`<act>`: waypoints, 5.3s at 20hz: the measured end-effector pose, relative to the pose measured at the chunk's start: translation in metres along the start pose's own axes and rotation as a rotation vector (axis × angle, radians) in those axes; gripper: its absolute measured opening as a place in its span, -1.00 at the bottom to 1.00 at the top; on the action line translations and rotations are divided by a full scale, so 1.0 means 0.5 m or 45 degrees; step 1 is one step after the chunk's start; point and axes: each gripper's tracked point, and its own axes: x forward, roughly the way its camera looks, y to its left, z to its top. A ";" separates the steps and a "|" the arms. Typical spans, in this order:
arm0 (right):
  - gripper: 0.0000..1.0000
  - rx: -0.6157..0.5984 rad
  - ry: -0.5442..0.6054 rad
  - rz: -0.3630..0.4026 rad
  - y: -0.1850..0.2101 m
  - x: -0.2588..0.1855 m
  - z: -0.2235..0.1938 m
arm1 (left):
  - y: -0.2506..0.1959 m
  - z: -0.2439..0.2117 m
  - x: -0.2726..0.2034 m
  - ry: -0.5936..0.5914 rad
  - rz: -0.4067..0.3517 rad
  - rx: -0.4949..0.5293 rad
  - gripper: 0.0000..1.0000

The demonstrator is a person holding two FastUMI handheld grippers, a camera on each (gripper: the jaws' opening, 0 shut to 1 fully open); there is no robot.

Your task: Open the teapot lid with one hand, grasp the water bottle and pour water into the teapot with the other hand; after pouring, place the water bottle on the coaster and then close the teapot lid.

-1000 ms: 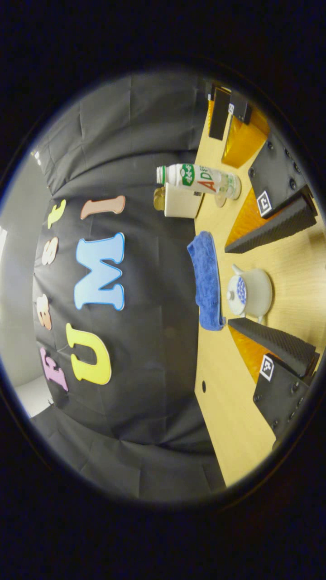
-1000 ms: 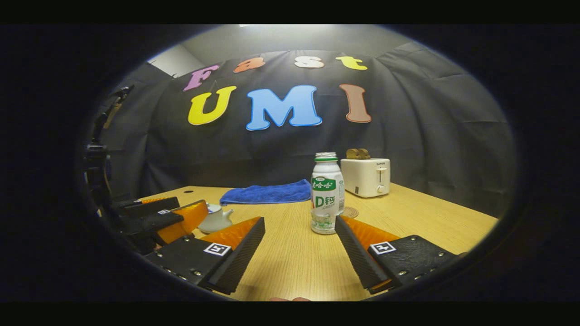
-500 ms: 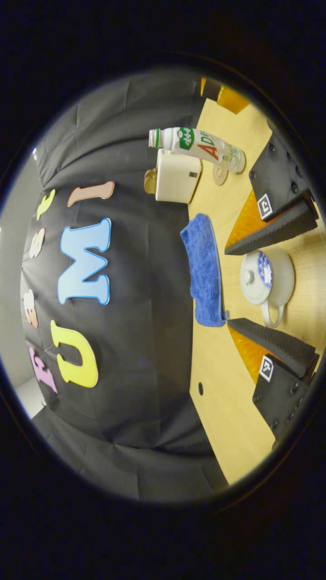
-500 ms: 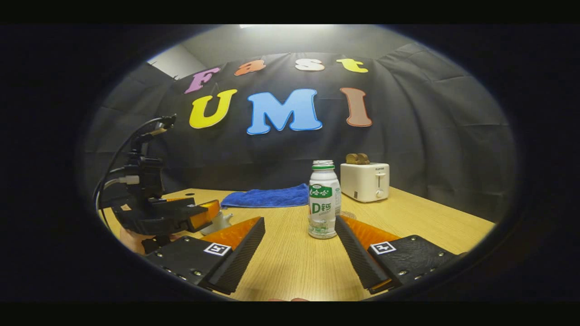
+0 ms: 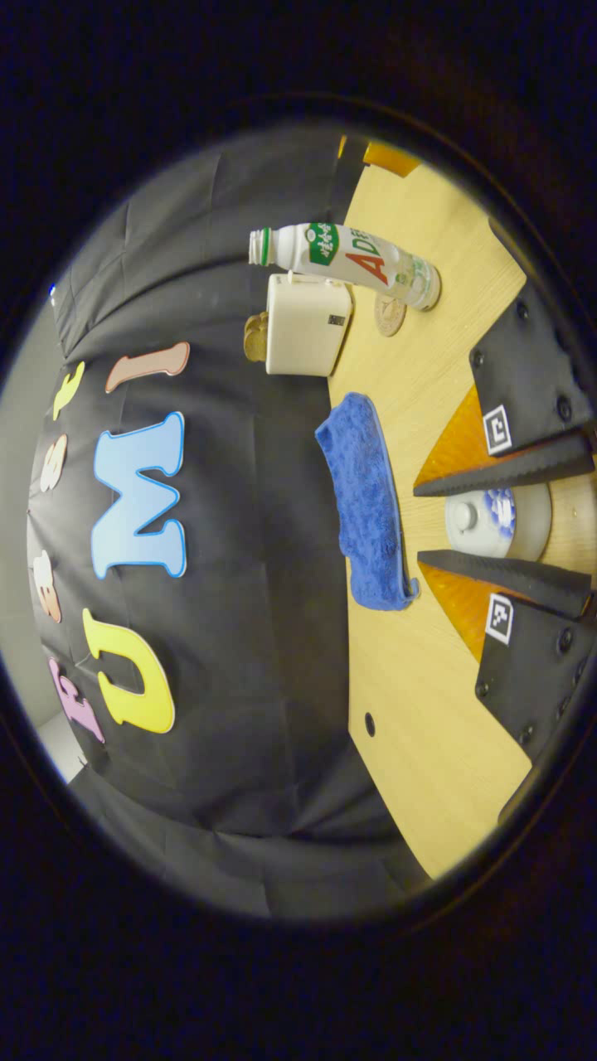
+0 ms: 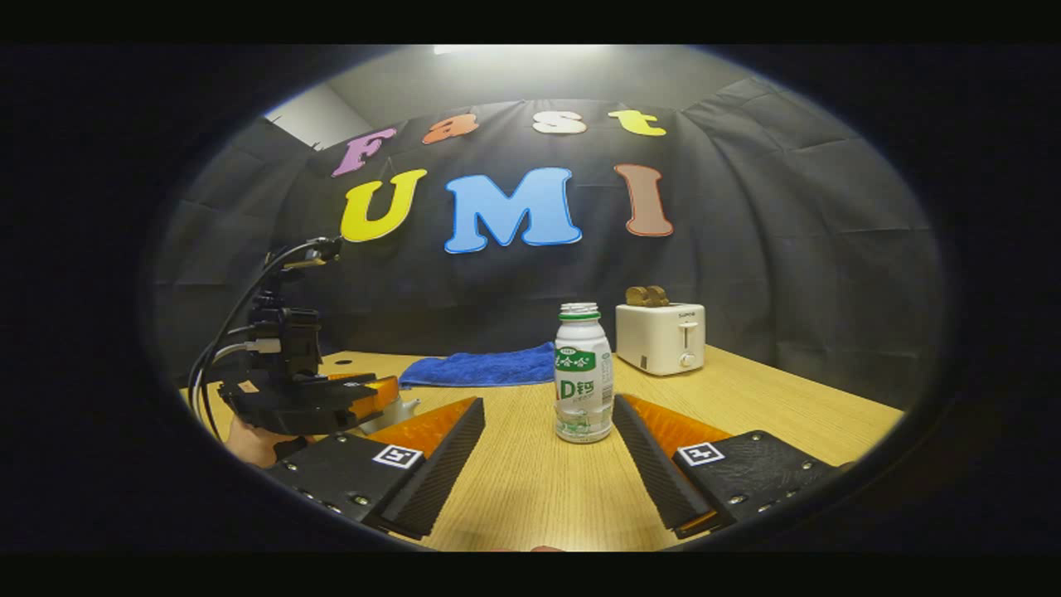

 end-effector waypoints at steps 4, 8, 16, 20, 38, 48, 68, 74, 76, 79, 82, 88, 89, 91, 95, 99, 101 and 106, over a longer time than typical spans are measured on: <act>0.92 0.011 0.042 0.030 -0.002 0.007 -0.033 | -0.006 0.009 0.002 -0.022 -0.024 0.007 -0.58; 0.92 -0.008 0.023 0.018 -0.022 0.012 -0.027 | 0.000 0.021 -0.005 -0.039 -0.044 -0.058 -0.77; 0.92 -0.091 0.024 0.007 -0.042 0.065 -0.018 | -0.001 0.137 -0.128 -0.248 -0.090 -0.104 -0.70; 0.92 -0.140 0.018 -0.002 -0.049 0.094 -0.010 | 0.017 0.147 -0.196 -0.287 -0.097 -0.139 -0.77; 0.92 -0.130 0.123 -0.110 -0.094 0.275 -0.051 | -0.019 0.131 -0.296 -0.321 -0.168 -0.125 -0.71; 0.60 -0.122 0.088 -0.191 -0.123 0.308 -0.038 | -0.009 0.131 -0.295 -0.324 -0.157 -0.115 -0.77; 0.52 -0.491 0.109 0.158 0.033 0.235 -0.019 | 0.069 0.079 -0.468 -0.372 -0.110 -0.150 -0.77; 0.51 -0.669 0.107 0.203 0.076 0.240 -0.012 | 0.088 0.040 -0.523 -0.363 -0.082 -0.157 -0.77; 0.52 -0.701 0.101 0.222 0.093 0.240 -0.013 | 0.098 0.028 -0.532 -0.358 -0.057 -0.138 -0.77; 0.21 -0.745 0.096 0.236 0.110 0.241 -0.015 | 0.096 0.022 -0.540 -0.351 -0.052 -0.125 -0.77; 0.52 -0.814 0.097 0.242 0.120 0.246 -0.015 | 0.098 0.014 -0.544 -0.345 -0.043 -0.103 -0.77; 0.52 -0.999 0.108 0.239 0.121 0.260 -0.023 | 0.099 0.012 -0.542 -0.345 -0.037 -0.091 -0.77; 0.52 -1.030 0.113 0.242 0.124 0.260 -0.027 | 0.103 0.012 -0.542 -0.345 -0.034 -0.091 -0.77; 0.53 -1.097 0.115 0.245 0.128 0.265 -0.031 | 0.108 0.013 -0.545 -0.349 -0.027 -0.095 -0.77; 0.52 -1.216 0.109 0.258 0.143 0.270 -0.041 | 0.110 0.017 -0.553 -0.363 -0.023 -0.103 -0.77; 0.52 -1.345 0.088 0.267 0.166 0.278 -0.048 | 0.101 0.016 -0.554 -0.360 -0.035 -0.095 -0.70; 0.52 -1.410 0.081 0.265 0.171 0.279 -0.054 | 0.100 0.016 -0.556 -0.365 -0.034 -0.086 -0.70; 0.52 -1.550 0.067 0.275 0.193 0.290 -0.069 | 0.101 0.017 -0.557 -0.368 -0.032 -0.088 -0.70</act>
